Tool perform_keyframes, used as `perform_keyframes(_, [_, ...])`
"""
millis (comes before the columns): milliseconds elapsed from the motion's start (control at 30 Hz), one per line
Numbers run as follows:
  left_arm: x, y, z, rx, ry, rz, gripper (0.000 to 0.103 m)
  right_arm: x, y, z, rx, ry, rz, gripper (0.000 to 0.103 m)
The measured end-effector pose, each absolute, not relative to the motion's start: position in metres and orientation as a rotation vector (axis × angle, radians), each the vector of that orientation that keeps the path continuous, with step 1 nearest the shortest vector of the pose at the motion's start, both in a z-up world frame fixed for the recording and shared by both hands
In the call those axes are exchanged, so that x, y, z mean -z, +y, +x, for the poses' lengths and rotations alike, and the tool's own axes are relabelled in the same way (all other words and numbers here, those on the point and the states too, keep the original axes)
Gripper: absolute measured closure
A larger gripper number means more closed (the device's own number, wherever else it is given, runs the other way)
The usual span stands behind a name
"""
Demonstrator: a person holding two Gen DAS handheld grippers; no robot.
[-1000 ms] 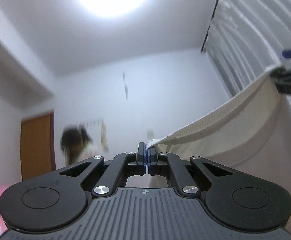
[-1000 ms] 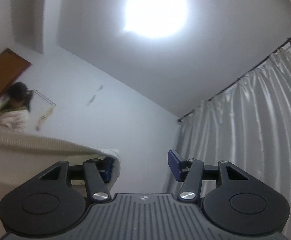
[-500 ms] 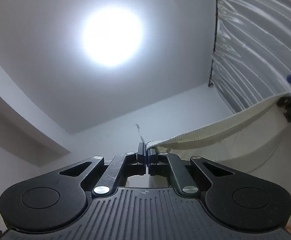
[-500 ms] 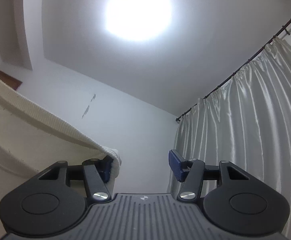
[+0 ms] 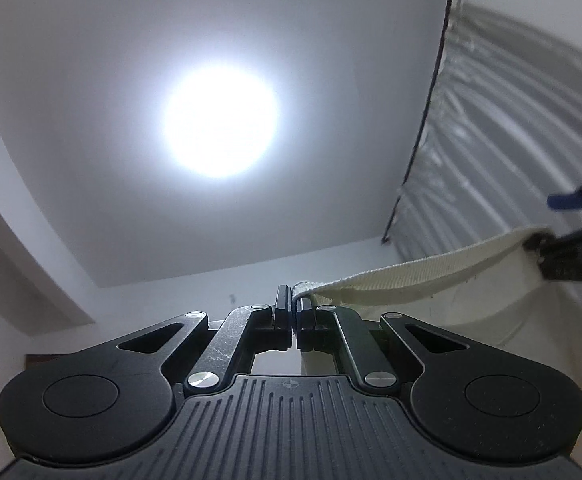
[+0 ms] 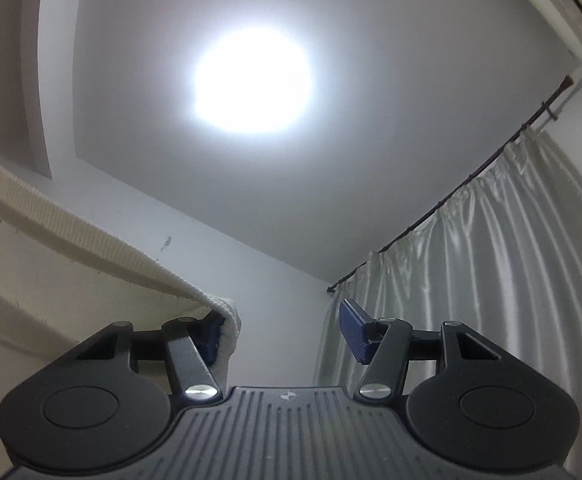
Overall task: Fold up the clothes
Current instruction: 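Hold the white sweatshirt high between both grippers and shake it out, then lower the white sweatshirt onto the bed with both grippers and release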
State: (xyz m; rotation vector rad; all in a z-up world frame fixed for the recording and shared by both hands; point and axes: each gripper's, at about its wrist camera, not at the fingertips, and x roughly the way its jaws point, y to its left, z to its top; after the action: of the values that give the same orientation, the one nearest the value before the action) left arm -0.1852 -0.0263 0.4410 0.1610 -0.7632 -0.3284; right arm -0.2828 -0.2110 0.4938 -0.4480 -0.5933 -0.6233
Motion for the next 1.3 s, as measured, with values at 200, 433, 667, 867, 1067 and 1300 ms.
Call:
perform_keyframes(200, [-0.420, -0.029, -0.175, 0.437, -0.708, 0.145, 0.101, -0.462, -0.225, -0.327, 0.581, -0.621, -0.359, 0.042])
perform_keyframes(433, [-0.361, -0.059, -0.100, 0.521, -0.471, 0.162, 0.101, -0.403, -0.274, -0.286, 0.571, -0.396, -0.348, 0.039])
perform_keyframes(667, [-0.279, -0.134, 0.053, 0.571, -0.093, 0.192, 0.101, -0.305, -0.329, -0.156, 0.603, -0.112, -0.336, 0.039])
perform_keyframes(867, [-0.167, -0.228, 0.223, 0.521, 0.180, 0.341, 0.098, -0.187, -0.378, 0.001, 0.633, 0.172, -0.388, 0.039])
perform_keyframes(1067, [-0.015, -0.262, 0.348, 0.547, 0.622, 0.453, 0.088, -0.028, -0.427, 0.177, 0.654, 0.632, -0.281, 0.036])
perform_keyframes(1300, [0.009, -0.215, 0.349, 0.779, 0.809, 0.253, 0.053, 0.036, -0.416, 0.188, 0.294, 0.732, 0.042, 0.002])
